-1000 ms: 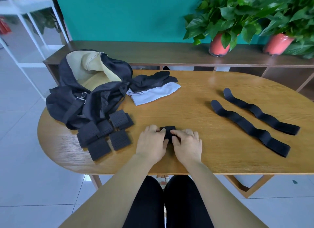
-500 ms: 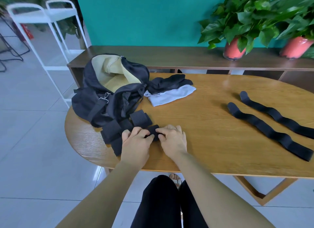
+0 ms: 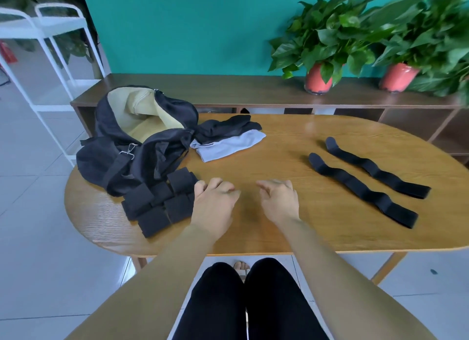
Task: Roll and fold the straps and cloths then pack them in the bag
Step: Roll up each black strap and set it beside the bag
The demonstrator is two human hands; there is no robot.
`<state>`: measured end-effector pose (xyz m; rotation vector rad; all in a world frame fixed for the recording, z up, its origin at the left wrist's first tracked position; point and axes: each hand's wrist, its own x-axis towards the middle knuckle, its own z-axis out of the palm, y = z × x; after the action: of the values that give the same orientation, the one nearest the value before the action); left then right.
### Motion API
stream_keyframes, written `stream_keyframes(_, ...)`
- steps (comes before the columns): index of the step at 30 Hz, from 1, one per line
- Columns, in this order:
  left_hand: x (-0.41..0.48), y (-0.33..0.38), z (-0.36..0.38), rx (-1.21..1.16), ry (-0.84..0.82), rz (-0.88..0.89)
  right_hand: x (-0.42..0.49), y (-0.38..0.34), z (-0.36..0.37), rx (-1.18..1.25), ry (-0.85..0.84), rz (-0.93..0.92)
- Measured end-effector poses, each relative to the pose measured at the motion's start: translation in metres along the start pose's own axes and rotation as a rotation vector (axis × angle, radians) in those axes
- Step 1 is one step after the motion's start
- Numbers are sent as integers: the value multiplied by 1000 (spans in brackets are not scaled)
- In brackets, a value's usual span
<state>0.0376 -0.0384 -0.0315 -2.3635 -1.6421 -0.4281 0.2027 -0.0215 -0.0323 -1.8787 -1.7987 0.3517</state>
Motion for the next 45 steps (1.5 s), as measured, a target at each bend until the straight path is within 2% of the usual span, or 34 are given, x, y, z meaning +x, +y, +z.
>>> stream_keyframes(13, 66, 116, 16, -46, -91, 189, 13, 131, -103, -167, 147, 275)
stream_keyframes(15, 75, 132, 19, -74, -95, 220, 16, 149, -115, -238, 122, 349)
stream_keyframes(20, 89, 157, 29, -98, -87, 252, 22, 174, -129, -312, -76, 502)
stream_keyframes(27, 90, 151, 39, -88, -130, 212, 22, 153, -114, -212, -181, 447)
stream_keyframes(39, 48, 86, 23, -19, -149, 95, 6, 67, -64, -77, -309, 339)
stream_keyframes(42, 43, 75, 15, -33, -122, 84, 1, 59, -66, 26, -259, 316)
stream_keyframes(45, 44, 75, 9, -132, -89, 75, -1, 64, -76, 104, -98, 301)
